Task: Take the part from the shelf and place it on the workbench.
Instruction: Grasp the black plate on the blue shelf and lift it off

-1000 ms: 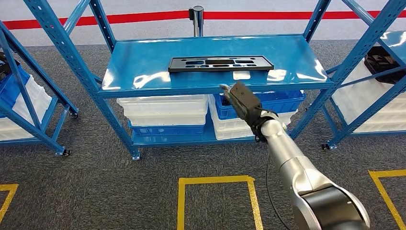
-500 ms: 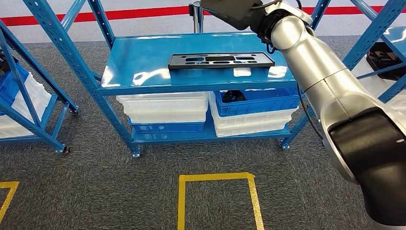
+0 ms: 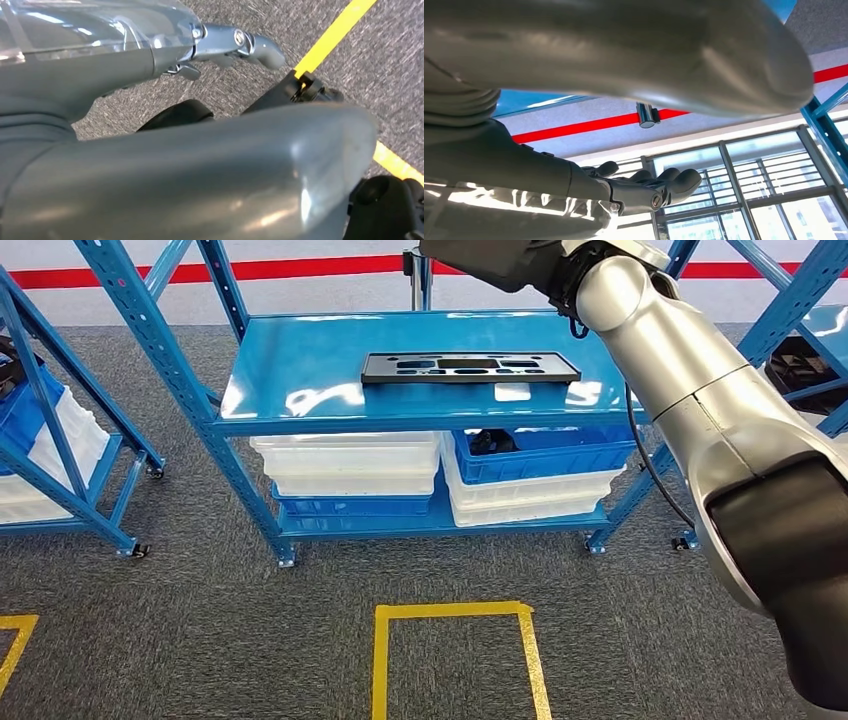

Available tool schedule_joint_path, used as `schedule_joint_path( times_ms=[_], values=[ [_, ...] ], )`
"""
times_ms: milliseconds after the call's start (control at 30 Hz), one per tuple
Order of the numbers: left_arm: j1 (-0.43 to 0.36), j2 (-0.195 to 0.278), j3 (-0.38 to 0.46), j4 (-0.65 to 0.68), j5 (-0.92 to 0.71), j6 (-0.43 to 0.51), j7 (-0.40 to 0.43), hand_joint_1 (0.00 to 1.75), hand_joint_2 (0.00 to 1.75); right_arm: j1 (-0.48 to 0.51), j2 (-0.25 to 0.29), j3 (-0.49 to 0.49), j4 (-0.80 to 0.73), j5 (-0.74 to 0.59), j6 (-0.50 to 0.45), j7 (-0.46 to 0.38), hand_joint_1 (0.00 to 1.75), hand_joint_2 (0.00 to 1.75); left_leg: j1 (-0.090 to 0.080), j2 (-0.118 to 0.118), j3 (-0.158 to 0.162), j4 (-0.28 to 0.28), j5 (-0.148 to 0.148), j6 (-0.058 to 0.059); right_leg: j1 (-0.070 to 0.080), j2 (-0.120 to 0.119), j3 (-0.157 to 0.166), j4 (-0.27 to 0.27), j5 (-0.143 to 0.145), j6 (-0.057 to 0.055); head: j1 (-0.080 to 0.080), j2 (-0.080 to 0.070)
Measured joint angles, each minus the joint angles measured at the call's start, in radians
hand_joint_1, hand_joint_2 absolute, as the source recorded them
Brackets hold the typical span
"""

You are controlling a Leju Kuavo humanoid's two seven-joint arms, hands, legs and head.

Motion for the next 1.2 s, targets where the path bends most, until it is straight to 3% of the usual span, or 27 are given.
schedule_joint_path(
  times_ms=[700,833,900,1000,1033,1067,1133,1200],
  values=[
    [-0.002,-0.006,0.0,0.0,0.001,0.003,0.006,0.0,0.0,-0.005,-0.009,0.044,0.0,-0.005,0.0,-0.002,0.0,0.0,-0.002,0.001,-0.005,0.005,0.001,0.004,-0.004,0.0,-0.005,0.001,0.003,0.006,-0.005,0.0],
    [-0.003,-0.007,0.0,0.0,0.0,0.002,0.005,0.0,0.0,-0.008,-0.014,0.046,0.0,-0.007,0.0,-0.001,0.0,0.0,0.001,0.001,-0.004,-0.003,-0.003,0.019,-0.005,0.001,-0.007,0.024,0.002,0.015,-0.006,0.0],
    [-0.004,-0.009,0.0,0.0,-0.001,0.002,0.004,0.0,0.0,-0.013,-0.018,0.046,0.0,-0.008,0.0,-0.001,0.0,0.0,0.005,0.001,0.001,-0.007,-0.003,0.025,-0.006,0.002,-0.048,0.094,-0.034,0.017,-0.001,0.0],
    [-0.004,-0.01,0.0,0.0,-0.002,0.002,0.003,0.0,0.0,-0.014,-0.024,0.049,0.0,-0.011,0.001,0.0,0.0,0.0,0.008,0.001,0.002,-0.007,-0.005,0.025,-0.007,0.003,-0.155,0.273,-0.098,0.02,0.006,0.0],
    [-0.004,-0.011,0.0,0.001,-0.003,0.002,0.003,0.0,0.0,-0.013,-0.027,0.05,0.0,-0.012,0.001,0.001,0.0,0.0,0.01,0.0,0.003,-0.006,-0.007,0.023,-0.008,0.003,-0.176,0.294,-0.093,0.021,0.008,0.0],
    [-0.004,-0.011,0.0,0.002,-0.003,0.002,0.003,0.0,0.0,-0.012,-0.029,0.05,0.0,-0.012,0.001,0.002,0.0,0.0,0.012,-0.001,0.006,-0.005,-0.009,0.02,-0.009,0.003,-0.179,0.277,-0.069,0.022,0.01,0.0],
    [-0.003,-0.012,0.0,0.003,-0.003,0.002,0.002,0.0,0.0,-0.011,-0.034,0.051,0.0,-0.013,0.001,0.002,0.0,0.0,0.017,-0.003,0.015,-0.004,-0.017,0.009,-0.013,0.003,-0.142,0.156,0.015,0.024,0.017,0.0],
    [-0.005,-0.014,0.0,0.004,-0.003,0.003,0.002,0.0,0.0,-0.011,-0.038,0.052,-0.001,-0.013,0.0,0.002,0.0,0.0,0.019,-0.002,0.019,-0.001,-0.025,-0.003,-0.012,0.004,-0.106,0.05,0.056,0.02,0.021,0.0]
  ],
)
